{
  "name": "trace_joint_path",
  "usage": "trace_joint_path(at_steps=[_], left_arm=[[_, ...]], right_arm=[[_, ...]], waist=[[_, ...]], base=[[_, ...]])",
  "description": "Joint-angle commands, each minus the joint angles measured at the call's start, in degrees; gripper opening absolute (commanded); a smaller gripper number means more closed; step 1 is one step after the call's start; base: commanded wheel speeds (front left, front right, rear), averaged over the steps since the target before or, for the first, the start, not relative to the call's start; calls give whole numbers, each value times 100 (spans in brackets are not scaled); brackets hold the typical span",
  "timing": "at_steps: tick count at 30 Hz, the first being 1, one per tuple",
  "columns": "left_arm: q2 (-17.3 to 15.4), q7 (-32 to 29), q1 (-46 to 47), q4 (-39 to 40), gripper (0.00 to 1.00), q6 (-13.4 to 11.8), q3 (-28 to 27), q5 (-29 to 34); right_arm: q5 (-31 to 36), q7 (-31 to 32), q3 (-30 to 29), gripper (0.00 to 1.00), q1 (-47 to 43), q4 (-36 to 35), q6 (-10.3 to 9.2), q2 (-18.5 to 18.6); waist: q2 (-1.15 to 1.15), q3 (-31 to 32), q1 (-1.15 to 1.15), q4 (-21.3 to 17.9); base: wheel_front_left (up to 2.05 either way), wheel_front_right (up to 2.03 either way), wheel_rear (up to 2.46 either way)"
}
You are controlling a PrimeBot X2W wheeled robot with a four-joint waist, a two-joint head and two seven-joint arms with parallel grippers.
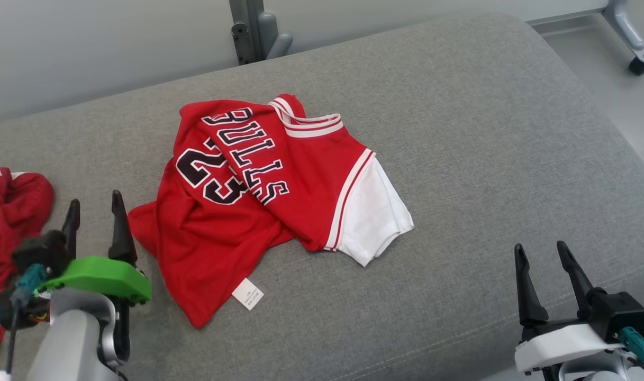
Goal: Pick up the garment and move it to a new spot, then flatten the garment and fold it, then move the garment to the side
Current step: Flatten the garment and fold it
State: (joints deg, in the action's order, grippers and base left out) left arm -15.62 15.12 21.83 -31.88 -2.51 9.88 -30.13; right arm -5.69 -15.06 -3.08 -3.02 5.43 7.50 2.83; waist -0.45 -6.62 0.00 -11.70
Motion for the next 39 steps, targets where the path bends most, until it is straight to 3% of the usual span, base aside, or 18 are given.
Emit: trace_joint_path(at_steps=[1,7,19,39], left_arm=[[137,1,-421,515,100,-15,-174,292],[572,1,-1510,1530,100,200,-332,923],[823,3,-2713,1642,100,566,-361,1441],[1115,3,-3016,1724,100,882,-638,1902]], right_arm=[[151,-17,-111,100,-82,-114,-2,14],[413,-17,-444,100,-109,-315,-2,11],[626,-17,-559,100,-131,-53,-2,12],[458,-17,-355,100,-95,389,-2,13]], waist=[[45,170,0,210],[45,391,0,468],[45,689,0,849],[45,758,0,1265]], base=[[0,0,0],[0,0,0],[0,0,0],[0,0,0]])
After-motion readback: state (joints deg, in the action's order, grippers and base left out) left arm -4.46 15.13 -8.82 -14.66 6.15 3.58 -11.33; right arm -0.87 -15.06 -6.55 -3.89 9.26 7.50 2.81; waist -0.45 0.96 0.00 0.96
